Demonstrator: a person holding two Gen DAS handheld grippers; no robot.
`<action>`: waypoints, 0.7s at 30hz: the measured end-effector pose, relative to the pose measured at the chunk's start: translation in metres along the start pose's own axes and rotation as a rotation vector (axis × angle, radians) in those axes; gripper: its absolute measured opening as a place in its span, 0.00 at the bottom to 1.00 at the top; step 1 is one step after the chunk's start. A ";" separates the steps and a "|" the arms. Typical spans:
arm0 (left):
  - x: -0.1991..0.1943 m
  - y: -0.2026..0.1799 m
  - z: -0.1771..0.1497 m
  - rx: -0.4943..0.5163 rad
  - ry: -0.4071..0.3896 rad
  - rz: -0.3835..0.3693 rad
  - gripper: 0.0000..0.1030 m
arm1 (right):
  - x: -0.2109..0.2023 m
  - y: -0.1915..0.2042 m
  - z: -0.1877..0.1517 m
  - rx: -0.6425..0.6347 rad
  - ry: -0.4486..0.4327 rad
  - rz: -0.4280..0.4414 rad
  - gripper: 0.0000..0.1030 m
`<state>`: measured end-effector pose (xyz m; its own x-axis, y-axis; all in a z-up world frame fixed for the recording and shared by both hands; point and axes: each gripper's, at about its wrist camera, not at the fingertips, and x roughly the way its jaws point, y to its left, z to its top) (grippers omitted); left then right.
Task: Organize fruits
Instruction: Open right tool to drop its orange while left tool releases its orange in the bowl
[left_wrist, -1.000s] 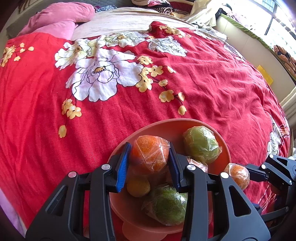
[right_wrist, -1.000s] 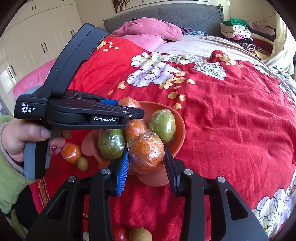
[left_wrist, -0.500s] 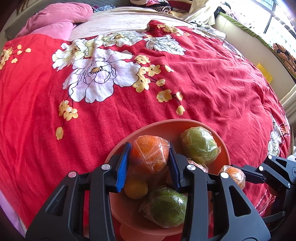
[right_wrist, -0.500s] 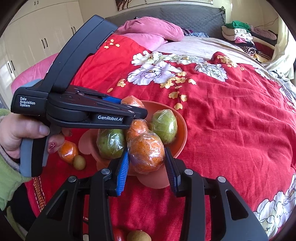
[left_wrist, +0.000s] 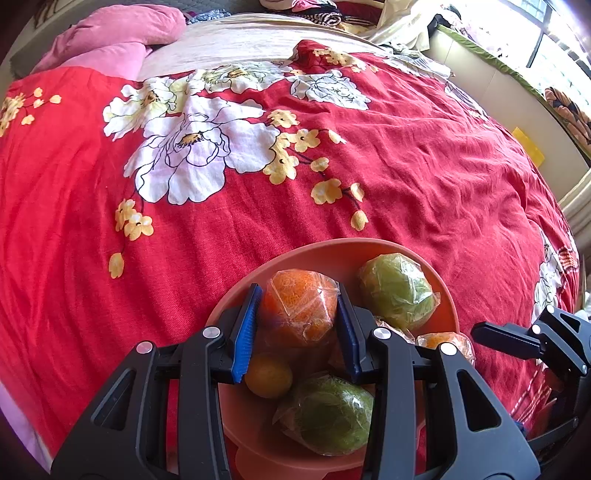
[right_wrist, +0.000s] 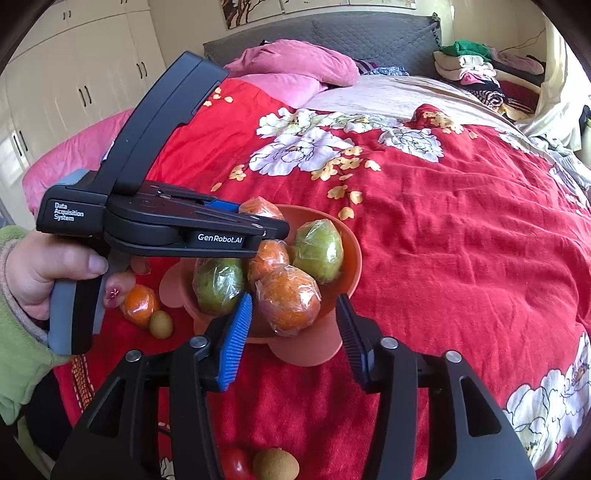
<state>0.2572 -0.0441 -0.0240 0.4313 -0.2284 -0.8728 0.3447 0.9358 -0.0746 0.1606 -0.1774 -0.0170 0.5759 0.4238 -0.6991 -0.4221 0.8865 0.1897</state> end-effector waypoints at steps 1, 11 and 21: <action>0.000 0.000 0.000 0.000 -0.002 0.001 0.30 | -0.001 -0.001 -0.001 0.004 -0.002 -0.003 0.47; -0.002 0.000 0.000 -0.008 -0.007 0.000 0.30 | -0.008 -0.006 -0.003 0.025 -0.006 -0.014 0.56; -0.010 0.002 0.002 -0.012 -0.028 0.001 0.34 | -0.013 -0.005 -0.005 0.032 -0.014 -0.021 0.61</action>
<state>0.2549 -0.0407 -0.0141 0.4550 -0.2344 -0.8591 0.3340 0.9392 -0.0794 0.1521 -0.1887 -0.0123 0.5941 0.4070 -0.6938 -0.3871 0.9008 0.1970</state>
